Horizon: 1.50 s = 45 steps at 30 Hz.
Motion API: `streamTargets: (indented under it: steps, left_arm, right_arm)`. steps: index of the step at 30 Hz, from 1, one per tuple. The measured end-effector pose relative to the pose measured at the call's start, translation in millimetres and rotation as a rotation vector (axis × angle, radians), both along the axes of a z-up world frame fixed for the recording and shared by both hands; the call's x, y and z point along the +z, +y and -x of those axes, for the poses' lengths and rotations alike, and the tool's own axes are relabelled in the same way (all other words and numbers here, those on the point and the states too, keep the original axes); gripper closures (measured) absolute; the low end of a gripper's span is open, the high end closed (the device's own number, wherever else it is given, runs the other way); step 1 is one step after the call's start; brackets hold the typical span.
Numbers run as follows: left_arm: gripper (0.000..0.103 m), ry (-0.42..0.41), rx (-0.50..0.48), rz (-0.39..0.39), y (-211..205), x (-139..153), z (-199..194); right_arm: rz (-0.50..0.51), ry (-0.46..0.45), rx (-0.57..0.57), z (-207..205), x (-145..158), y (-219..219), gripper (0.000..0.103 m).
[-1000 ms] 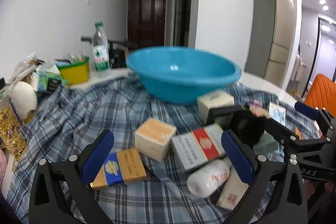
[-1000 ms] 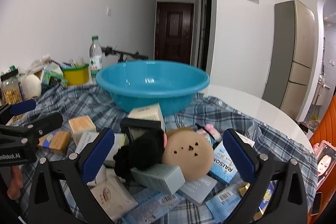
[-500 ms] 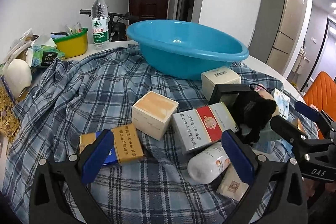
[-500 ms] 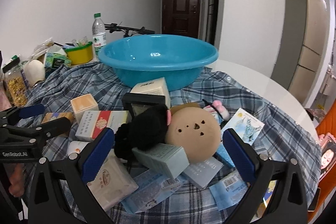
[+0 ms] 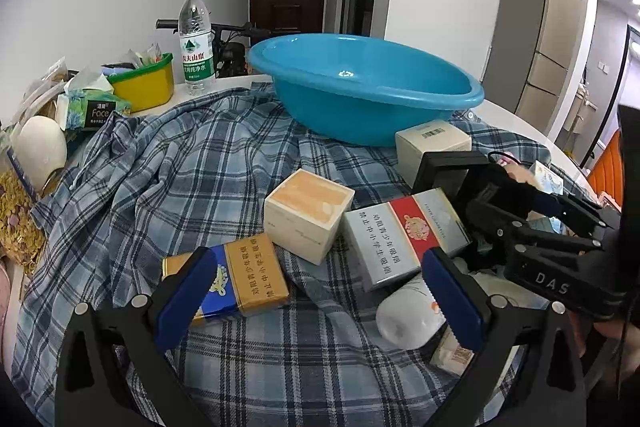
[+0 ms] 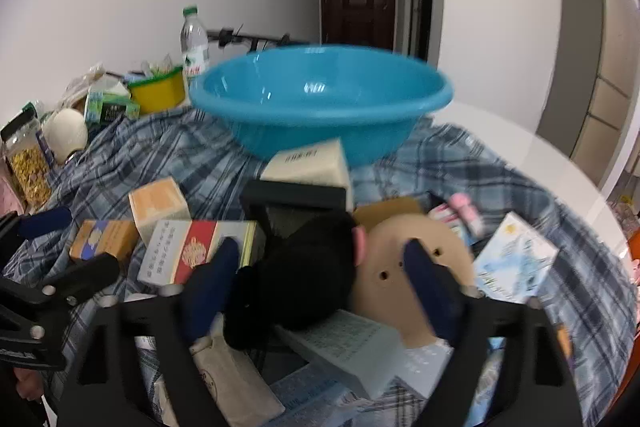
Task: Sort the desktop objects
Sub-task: 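Grasp the black fuzzy hair tie with the right tool while left tool approaches cigarette box, then close the left tool on the white red-banded cigarette box and lift it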
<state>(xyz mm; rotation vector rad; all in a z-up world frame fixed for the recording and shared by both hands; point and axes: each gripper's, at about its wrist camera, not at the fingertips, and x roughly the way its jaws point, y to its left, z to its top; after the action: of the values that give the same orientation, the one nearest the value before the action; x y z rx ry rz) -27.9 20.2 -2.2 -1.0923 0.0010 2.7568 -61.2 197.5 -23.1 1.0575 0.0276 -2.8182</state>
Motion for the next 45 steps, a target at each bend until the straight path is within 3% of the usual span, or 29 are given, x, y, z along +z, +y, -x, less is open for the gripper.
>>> streamTargets:
  steps: [4, 8, 21, 28, 33, 40, 42, 45]
  left_arm:
    - [0.000, -0.005, -0.009, -0.001, 3.4, -2.4, 0.4]
    - [0.000, -0.008, -0.040, -0.002, 12.0, -2.8, 1.4]
    - [0.000, -0.071, -0.117, -0.022, 57.8, -12.5, 29.0]
    - [0.000, -0.045, -0.124, 0.050, 73.7, -18.4, 29.3]
    - [0.000, -0.088, -0.164, -0.015, 65.4, -22.3, 25.5]
    - [0.002, -0.122, -0.345, -0.156, 70.4, -19.1, 9.9]
    - [0.014, -0.122, -0.376, -0.163, 74.6, -17.1, 4.0]
    - [0.016, -0.111, -0.332, -0.106, 73.3, -16.8, 6.2]
  right_arm:
    - [-0.005, 0.043, -0.002, -7.9, 2.1, 1.9, 0.067]
    - [0.121, 0.027, -0.004, -10.6, 1.3, 21.1, 0.071]
    - [0.186, 0.066, -0.055, -27.7, 10.2, 40.5, 0.071]
    - [0.207, 0.124, -0.090, -35.6, 20.5, 55.4, 0.071]
    - [0.212, 0.116, -0.091, -36.0, 17.3, 56.4, 0.071]
    - [0.213, 0.118, -0.099, -34.9, 17.0, 55.9, 0.071]
    - [0.211, 0.120, -0.103, -35.7, 17.7, 56.9, 0.071]
    - [0.212, 0.122, -0.116, -36.1, 17.9, 60.8, 0.071]
